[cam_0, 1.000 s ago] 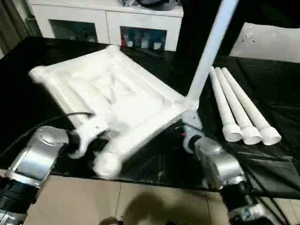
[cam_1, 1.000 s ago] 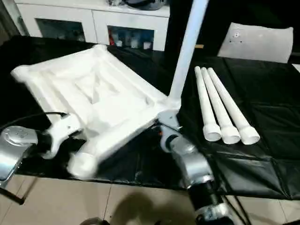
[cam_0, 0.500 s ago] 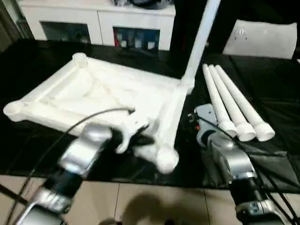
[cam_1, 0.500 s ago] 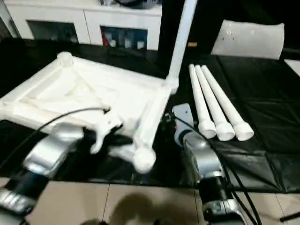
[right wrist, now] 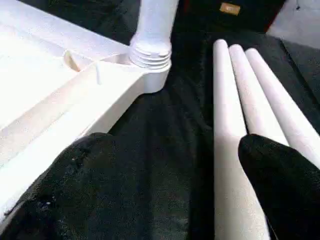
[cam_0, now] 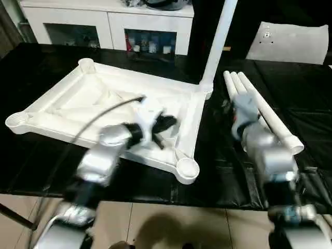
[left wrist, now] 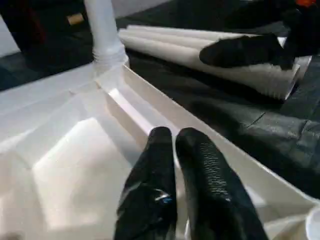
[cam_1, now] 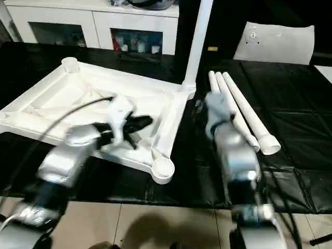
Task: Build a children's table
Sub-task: Rotate table base, then pick table leg
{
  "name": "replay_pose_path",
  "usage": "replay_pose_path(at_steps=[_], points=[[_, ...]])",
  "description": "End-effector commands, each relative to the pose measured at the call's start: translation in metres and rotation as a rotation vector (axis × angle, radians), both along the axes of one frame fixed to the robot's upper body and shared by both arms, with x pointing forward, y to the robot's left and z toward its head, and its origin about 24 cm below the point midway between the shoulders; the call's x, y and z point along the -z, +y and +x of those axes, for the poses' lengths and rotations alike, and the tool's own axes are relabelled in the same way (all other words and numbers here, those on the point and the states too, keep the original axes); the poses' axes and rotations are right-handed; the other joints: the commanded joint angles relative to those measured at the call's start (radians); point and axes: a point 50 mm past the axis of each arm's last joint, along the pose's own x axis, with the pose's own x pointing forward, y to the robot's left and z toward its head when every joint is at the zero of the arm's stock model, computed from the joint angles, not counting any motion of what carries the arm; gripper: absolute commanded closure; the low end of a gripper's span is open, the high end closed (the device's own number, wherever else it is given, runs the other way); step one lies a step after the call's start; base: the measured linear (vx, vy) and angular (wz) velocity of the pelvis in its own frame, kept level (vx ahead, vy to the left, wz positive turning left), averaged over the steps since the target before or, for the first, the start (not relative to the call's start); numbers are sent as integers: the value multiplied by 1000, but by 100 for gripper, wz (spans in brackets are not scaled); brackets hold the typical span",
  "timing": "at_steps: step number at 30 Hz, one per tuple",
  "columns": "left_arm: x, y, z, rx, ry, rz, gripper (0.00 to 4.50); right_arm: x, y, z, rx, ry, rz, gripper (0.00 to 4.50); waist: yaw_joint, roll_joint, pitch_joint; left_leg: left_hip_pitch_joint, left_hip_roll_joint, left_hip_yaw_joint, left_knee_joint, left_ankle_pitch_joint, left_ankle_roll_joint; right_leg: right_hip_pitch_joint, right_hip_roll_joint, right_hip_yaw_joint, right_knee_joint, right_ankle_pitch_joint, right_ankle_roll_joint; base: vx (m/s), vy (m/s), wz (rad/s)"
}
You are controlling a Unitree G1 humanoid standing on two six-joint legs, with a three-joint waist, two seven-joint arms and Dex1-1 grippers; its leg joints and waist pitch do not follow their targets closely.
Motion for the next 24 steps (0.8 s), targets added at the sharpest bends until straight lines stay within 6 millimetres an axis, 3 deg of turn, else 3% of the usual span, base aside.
replay_pose_path(at_steps=[1, 5, 7, 9, 14, 24], points=[[-4, 7, -9, 21, -10, -4, 377, 0, -11, 4, 56, 48, 15, 0, 4, 2, -78, 13, 51, -15, -64, -182, 10, 56, -60, 57, -59, -196, -188, 0, 0, 0], [-3, 17, -23, 37, 4, 4, 357, -2, -22, 12, 99, 94, -2, 0, 2, 4, -75, 12, 48, -13, -65, -186, -1, 53, -56, 56, -58, -204, -190, 0, 0, 0], [-5, 20, -30, 54, 12, 5, 334, -1, -27, 17, 102, 127, -5, 0, 2, -1, -72, 15, 47, -10, -64, -211, -7, 49, -56, 57, -63, -236, -184, 0, 0, 0], [-7, 21, -35, 69, 19, 4, 320, -1, -30, 19, 109, 148, -9, 0, 3, 1, -70, 18, 47, -11, -63, -240, -17, 45, -57, 56, -65, -283, -174, 0, 0, 0], [-14, 21, -53, 143, 59, 0, 281, 3, -41, 29, 128, 224, -29, 0, -1, -1, -71, 11, 45, -10, -60, -233, -19, 48, -56, 55, -59, -270, -182, 0, 0, 0], [-21, 21, -59, 146, 75, 17, 207, 18, -40, 31, 102, 401, 42, 0, -4, -7, -66, 8, 43, -12, -54, -275, -19, 43, -55, 53, -64, -339, -171, 0, 0, 0]])
